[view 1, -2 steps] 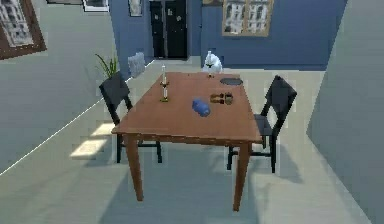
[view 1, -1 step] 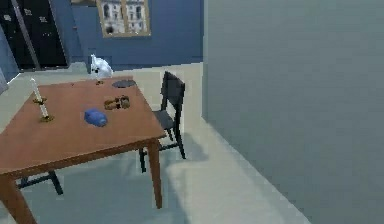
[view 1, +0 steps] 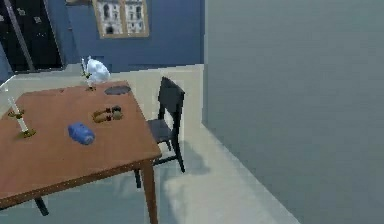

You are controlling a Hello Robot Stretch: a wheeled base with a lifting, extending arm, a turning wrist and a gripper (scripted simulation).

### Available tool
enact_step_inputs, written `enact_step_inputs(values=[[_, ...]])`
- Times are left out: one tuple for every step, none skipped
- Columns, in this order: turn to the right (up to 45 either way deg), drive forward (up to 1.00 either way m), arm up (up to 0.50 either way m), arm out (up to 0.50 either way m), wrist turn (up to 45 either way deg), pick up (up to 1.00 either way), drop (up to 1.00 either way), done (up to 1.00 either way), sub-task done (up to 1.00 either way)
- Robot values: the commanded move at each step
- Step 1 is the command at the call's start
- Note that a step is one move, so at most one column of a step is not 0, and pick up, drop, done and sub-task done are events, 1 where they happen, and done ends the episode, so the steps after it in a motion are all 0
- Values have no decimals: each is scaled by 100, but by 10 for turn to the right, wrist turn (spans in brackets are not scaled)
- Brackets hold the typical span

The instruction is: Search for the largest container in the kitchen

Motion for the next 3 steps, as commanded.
enact_step_inputs(values=[[120,0,0,0,0,0,0,0,0],[0,95,0,0,0,0,0,0,0],[0,55,0,0,0,0,0,0,0]])
